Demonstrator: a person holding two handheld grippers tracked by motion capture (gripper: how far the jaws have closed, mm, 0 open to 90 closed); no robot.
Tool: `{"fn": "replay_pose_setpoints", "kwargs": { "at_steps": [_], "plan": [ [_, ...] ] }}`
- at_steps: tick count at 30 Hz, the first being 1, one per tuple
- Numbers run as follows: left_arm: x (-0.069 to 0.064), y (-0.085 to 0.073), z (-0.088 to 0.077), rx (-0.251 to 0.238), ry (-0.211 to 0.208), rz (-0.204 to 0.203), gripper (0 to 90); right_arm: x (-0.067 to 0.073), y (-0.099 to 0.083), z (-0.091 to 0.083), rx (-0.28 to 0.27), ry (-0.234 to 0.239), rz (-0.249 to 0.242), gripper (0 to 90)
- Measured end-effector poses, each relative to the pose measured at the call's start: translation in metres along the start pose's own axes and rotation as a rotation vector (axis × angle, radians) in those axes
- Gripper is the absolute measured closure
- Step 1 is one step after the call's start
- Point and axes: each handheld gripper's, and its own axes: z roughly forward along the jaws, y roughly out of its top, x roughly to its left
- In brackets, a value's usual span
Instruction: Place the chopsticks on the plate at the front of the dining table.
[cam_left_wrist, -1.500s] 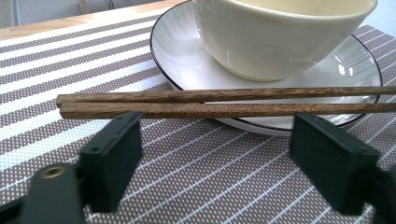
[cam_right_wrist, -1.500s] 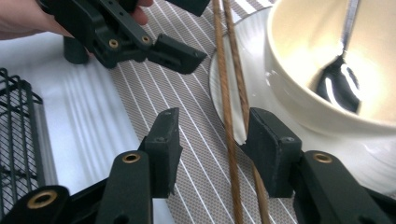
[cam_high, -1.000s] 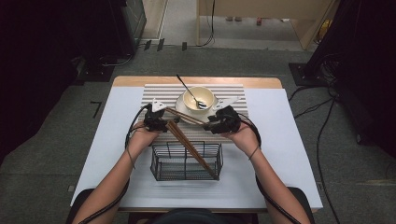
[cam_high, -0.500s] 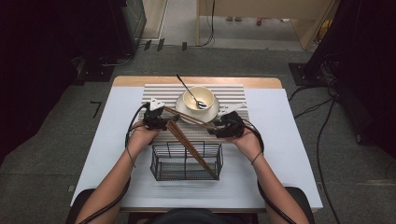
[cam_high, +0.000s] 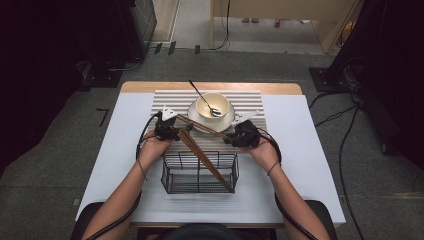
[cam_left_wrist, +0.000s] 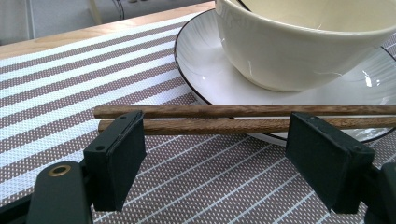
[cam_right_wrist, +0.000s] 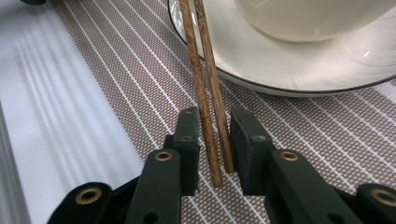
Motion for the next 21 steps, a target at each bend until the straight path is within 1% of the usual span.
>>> {"fn": "replay_pose_setpoints", "kwargs": {
  "at_steps": [2, 5, 7, 11, 15, 21],
  "plan": [
    [0.000, 0.000, 0.000, 0.001, -0.001, -0.001, 20.7, 0.000, 0.000, 0.001, 0.004, 0.003, 0.009, 77.0],
    [-0.001, 0.000, 0.001, 0.005, -0.007, -0.002, 20.7, 0.000, 0.001, 0.002, 0.006, 0.001, 0.009, 77.6],
    [-0.001, 0.001, 0.002, 0.005, -0.013, -0.014, 20.7, -0.001, 0.002, 0.003, 0.004, 0.001, 0.021, 77.8],
    [-0.002, 0.001, 0.003, 0.003, -0.010, -0.009, 20.7, 0.000, 0.006, 0.005, -0.011, -0.015, 0.016, 78.3],
    [-0.003, 0.002, 0.004, 0.002, -0.006, -0.004, 20.7, 0.001, 0.007, 0.009, -0.002, -0.027, 0.037, 78.6],
    [-0.004, 0.002, 0.006, 0.000, -0.008, -0.008, 20.7, 0.002, 0.010, 0.013, -0.011, -0.033, 0.049, 78.9]
  ]
}}
